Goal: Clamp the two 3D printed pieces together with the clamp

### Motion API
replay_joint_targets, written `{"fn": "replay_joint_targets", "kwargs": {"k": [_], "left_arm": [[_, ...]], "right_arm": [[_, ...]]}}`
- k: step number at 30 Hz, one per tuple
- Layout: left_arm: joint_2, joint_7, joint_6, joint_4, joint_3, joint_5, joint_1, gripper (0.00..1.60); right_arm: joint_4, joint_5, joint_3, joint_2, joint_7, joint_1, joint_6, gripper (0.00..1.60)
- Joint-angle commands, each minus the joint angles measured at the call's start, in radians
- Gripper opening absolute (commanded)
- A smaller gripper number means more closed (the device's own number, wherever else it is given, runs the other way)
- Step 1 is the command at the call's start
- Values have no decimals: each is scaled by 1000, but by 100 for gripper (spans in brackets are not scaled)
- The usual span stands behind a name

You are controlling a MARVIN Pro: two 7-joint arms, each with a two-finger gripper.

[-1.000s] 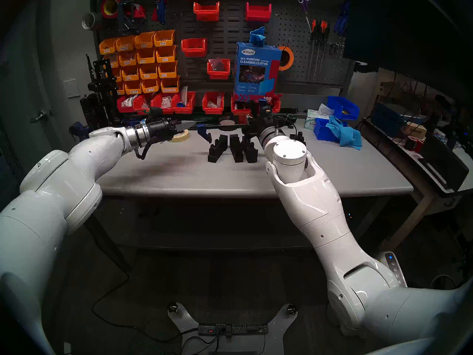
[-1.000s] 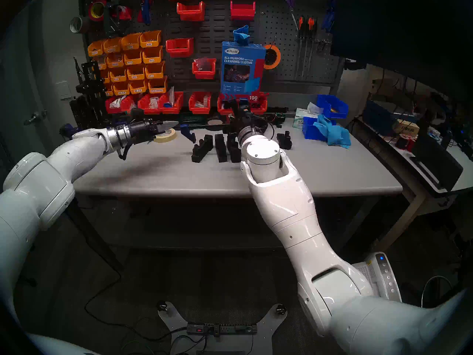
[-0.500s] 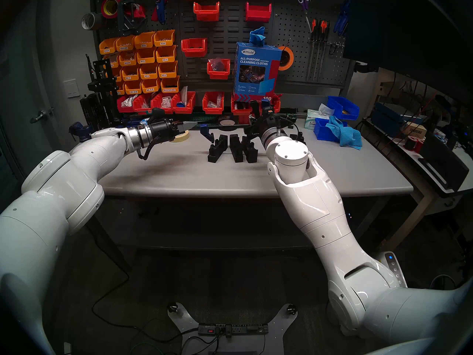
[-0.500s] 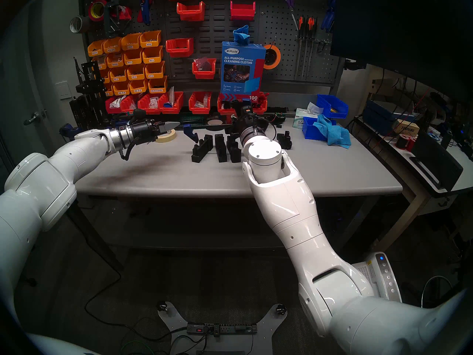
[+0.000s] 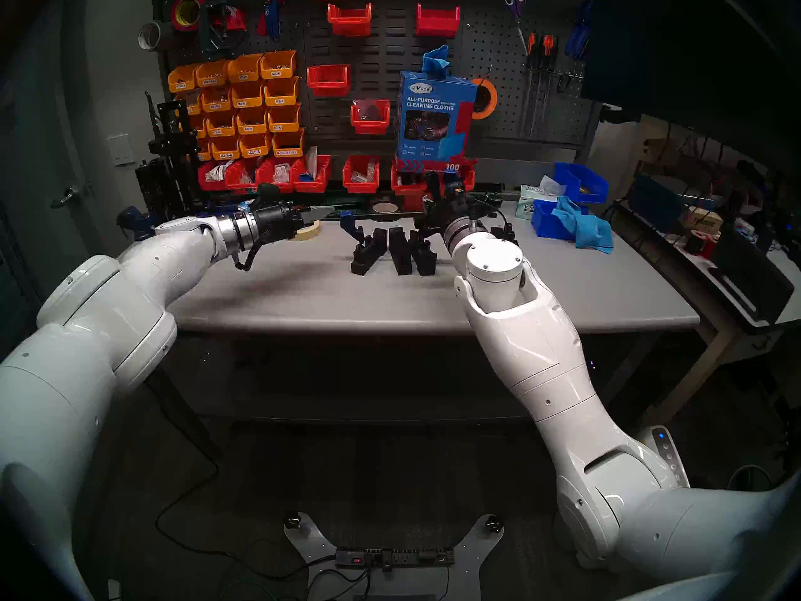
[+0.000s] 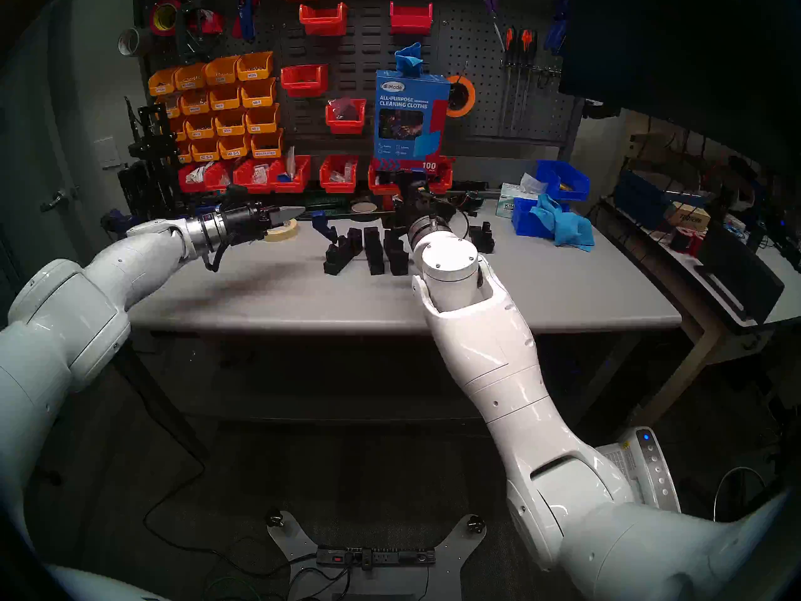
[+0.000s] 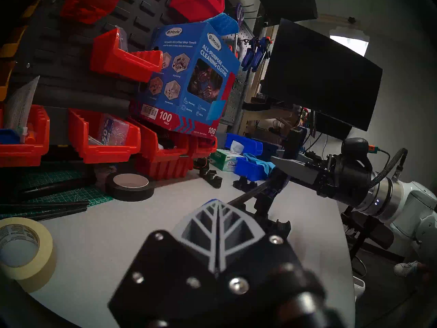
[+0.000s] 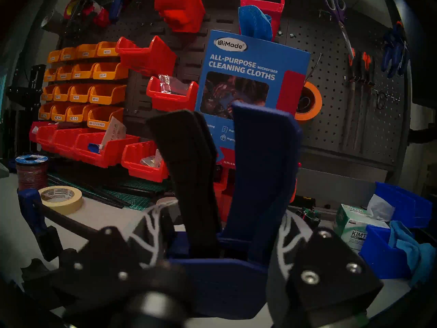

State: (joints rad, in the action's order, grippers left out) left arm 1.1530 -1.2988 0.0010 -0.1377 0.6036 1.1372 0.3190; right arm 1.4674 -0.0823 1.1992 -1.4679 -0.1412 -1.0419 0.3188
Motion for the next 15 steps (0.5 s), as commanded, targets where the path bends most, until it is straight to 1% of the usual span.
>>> {"fn": "replay_joint_targets", "kwargs": {"k": [1,15], "left_arm": [[-3,-5,0,-1,6,4,-21,0],[-2,-6,2,-3,6,3,-23,0]], "right_arm": [[35,4,7,11,4,14,-17,0],[61,1,10,26,15,-6,-21,0]]}}
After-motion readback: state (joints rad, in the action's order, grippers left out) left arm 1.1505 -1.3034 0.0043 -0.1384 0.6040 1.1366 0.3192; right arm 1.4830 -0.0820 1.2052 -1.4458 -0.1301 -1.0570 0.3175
